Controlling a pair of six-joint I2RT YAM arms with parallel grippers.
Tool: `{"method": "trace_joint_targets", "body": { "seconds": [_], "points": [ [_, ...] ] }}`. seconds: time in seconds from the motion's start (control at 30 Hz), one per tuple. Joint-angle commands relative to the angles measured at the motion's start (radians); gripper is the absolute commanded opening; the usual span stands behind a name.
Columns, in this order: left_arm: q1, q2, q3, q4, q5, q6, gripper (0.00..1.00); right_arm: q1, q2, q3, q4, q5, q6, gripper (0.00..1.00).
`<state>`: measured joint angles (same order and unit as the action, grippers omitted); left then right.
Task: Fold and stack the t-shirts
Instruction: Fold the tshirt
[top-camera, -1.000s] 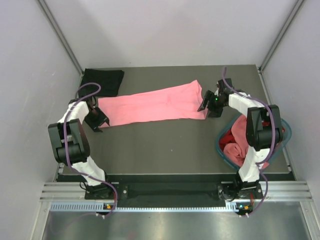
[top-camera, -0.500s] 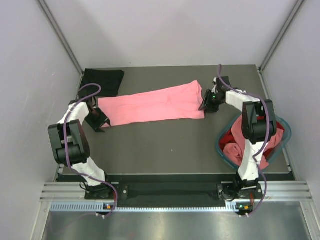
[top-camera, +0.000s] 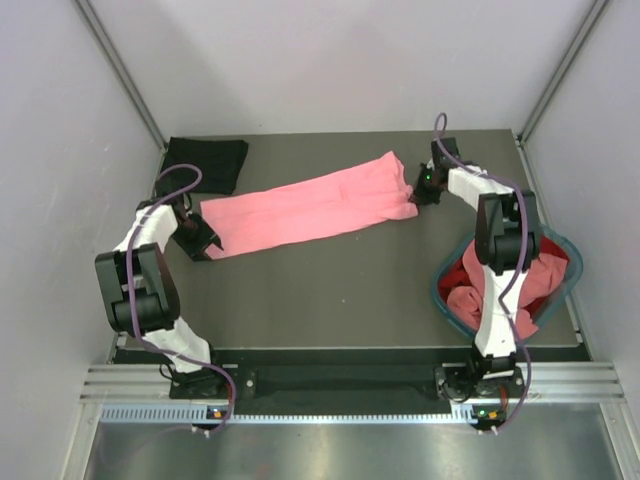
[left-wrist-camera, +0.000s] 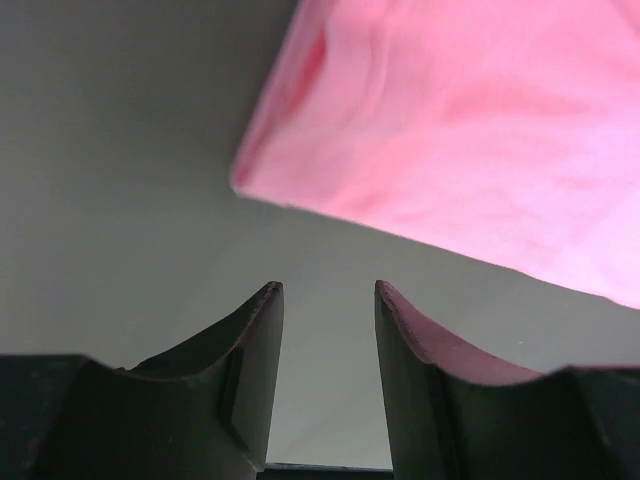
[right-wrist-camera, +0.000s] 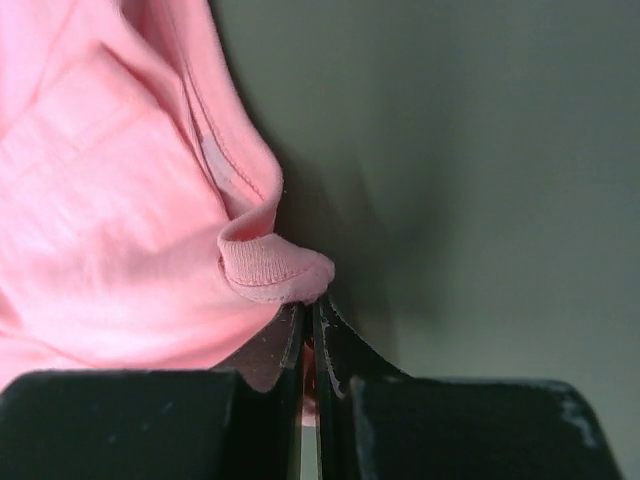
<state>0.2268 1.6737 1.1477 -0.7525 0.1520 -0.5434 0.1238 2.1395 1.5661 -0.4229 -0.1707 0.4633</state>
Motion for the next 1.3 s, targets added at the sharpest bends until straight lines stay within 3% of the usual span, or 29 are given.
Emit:
{"method": "trace_joint_targets", "body": {
  "seconds": [0.0, 0.2, 0.33, 0.53, 0.7, 0.83, 0.97, 1.1, 1.27],
  "points": [
    [-0.021, -0.069, -0.009, 0.027, -0.003, 0.029, 0.47, -0.041, 0.081, 0.188, 0.012, 0.119, -0.044, 0.00],
    [-0.130, -0.081, 0.021, 0.038, -0.065, 0.078, 0.58, -0.047, 0.305, 0.602, -0.034, 0.137, -0.075, 0.02],
    [-0.150, -0.037, 0.079, 0.051, -0.089, 0.129, 0.64, -0.059, 0.396, 0.742, -0.013, 0.131, -0.046, 0.24],
    [-0.101, 0.110, 0.282, 0.048, -0.092, 0.206, 0.68, -0.055, 0.305, 0.743, -0.124, 0.115, -0.008, 0.49],
    [-0.060, 0.190, 0.403, 0.018, -0.020, 0.154, 0.66, -0.029, 0.140, 0.638, -0.252, 0.142, 0.014, 0.64],
    [-0.058, 0.117, 0.307, 0.074, -0.018, 0.083, 0.64, 0.052, -0.051, 0.484, -0.278, 0.146, -0.006, 0.68],
    [-0.060, 0.066, 0.225, 0.030, -0.034, 0.007, 0.60, 0.170, -0.206, 0.223, -0.235, 0.114, 0.056, 0.69],
    [-0.060, 0.006, 0.155, 0.019, -0.051, -0.024, 0.59, 0.331, -0.294, 0.059, -0.134, 0.018, 0.236, 0.68],
    [-0.060, -0.077, 0.125, 0.013, -0.161, -0.024, 0.59, 0.531, -0.340, -0.138, 0.260, -0.085, 0.625, 0.65]
  ]
}}
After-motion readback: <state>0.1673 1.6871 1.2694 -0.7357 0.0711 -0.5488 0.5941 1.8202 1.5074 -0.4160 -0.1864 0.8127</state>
